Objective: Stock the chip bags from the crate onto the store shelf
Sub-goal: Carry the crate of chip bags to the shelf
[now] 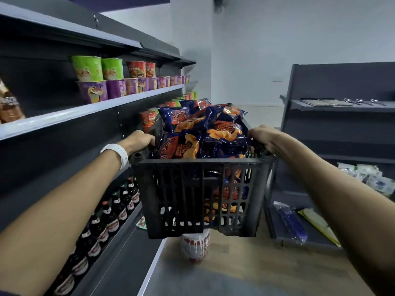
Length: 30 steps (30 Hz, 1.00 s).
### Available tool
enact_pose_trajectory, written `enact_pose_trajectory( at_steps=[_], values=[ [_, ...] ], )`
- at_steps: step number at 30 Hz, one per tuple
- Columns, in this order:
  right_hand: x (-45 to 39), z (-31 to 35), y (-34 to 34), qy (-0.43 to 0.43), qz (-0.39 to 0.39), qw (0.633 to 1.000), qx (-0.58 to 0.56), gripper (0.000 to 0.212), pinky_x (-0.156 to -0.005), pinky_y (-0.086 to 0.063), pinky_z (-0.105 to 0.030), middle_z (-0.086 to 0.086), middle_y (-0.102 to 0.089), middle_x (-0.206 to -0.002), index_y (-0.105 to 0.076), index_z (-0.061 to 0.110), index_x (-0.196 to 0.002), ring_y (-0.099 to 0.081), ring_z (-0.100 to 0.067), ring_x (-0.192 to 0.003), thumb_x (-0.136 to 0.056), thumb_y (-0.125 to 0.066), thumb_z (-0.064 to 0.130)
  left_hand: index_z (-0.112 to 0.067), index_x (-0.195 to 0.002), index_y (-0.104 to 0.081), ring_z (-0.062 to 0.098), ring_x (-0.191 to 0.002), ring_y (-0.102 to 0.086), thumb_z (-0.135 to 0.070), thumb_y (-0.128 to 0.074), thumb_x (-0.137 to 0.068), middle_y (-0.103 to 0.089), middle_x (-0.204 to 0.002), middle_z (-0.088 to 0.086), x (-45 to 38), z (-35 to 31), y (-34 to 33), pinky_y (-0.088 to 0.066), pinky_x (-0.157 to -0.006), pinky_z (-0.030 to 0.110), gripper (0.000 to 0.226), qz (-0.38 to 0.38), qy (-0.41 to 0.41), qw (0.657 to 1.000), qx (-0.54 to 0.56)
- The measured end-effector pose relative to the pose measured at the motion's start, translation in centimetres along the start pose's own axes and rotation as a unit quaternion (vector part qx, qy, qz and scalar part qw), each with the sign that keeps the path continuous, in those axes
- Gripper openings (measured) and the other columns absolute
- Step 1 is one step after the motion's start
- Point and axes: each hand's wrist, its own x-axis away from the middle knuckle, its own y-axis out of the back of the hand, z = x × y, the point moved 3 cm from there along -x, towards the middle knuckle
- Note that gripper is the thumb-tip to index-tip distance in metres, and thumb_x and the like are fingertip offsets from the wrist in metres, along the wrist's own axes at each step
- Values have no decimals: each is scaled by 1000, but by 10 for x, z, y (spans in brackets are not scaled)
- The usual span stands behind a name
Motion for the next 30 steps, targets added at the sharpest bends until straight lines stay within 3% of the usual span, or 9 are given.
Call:
enact_pose_trajectory(
  at_steps=[3,5,7,10,15,21,24,27,30],
  values=[
    [-55,-2,-3,-11,10,1000,-16,17,-29,-41,-20,-15,-54,-65,-50,-2,-87,-47,-13,-28,-98,-37,-2,-3,-72,-63,20,-65,-48,-15,-64,-81,-53,-71,8,-48,3,-19,-36,-56,29,16,-3,9,1000,2],
    [-90,-8,-8,-22,11,1000,-16,17,-30,-42,-20,-15,-56,-66,-50,-1,-88,-48,-13,-29,-99,-37,-1,2,-87,-68,21,-78,-53,-15,-64,-81,-59,-85,11,-81,11,-33,-40,-66,29,19,-5,14,1000,10],
    [-125,-15,-16,-35,22,999,-13,15,-30,-43,-21,-13,-56,-65,-49,0,-91,-48,-13,-32,-99,-37,1,3,-84,-70,22,-85,-55,-12,-64,-80,-64,-88,11,-112,19,-47,-40,-69,29,16,-6,12,1000,15],
    [-179,-26,-31,-45,33,998,-8,15,-31,-42,-21,-11,-54,-63,-48,1,-92,-48,-14,-35,-99,-35,3,-2,-73,-67,19,-75,-53,-9,-63,-81,-63,-80,8,-161,33,-67,-40,-59,28,11,1,9,1000,21],
    [-270,-46,-62,-61,34,998,-12,12,-33,-43,-23,-10,-53,-65,-48,0,-100,-48,-16,-40,-99,-37,5,-7,-70,-62,22,-70,-50,-19,-64,-75,-58,-76,10,-247,59,-88,-38,-62,32,13,24,16,1000,5],
    [-349,-58,-90,-70,3,997,-7,14,-35,-41,-24,-10,-54,-64,-52,1,-88,-47,-17,-45,-97,-42,4,-8,-65,-50,20,-61,-42,-12,-62,-82,-48,-67,7,-333,75,-110,-31,-59,33,21,42,29,999,-14],
    [-381,-58,-98,-65,-1,998,-5,17,-35,-38,-24,-11,-53,-65,-53,1,-82,-46,-19,-46,-95,-42,4,0,-75,-61,24,-75,-52,-15,-63,-79,-60,-82,11,-366,83,-116,-36,-66,32,16,46,32,998,-14],
    [-411,-62,-106,-49,-5,999,11,17,-35,-36,-22,-13,-51,-63,-54,3,-79,-44,-20,-42,-91,-42,6,4,-89,-70,29,-93,-61,-25,-63,-73,-67,-103,15,-393,95,-125,-43,-76,34,34,48,42,998,-14],
    [-437,-77,-115,-46,-7,999,11,14,-35,-37,-22,-14,-51,-66,-54,3,-82,-44,-18,-39,-89,-42,5,2,-89,-69,27,-86,-59,-22,-63,-79,-65,-97,11,-401,102,-139,-40,-66,32,27,38,57,997,-24]
  ],
)
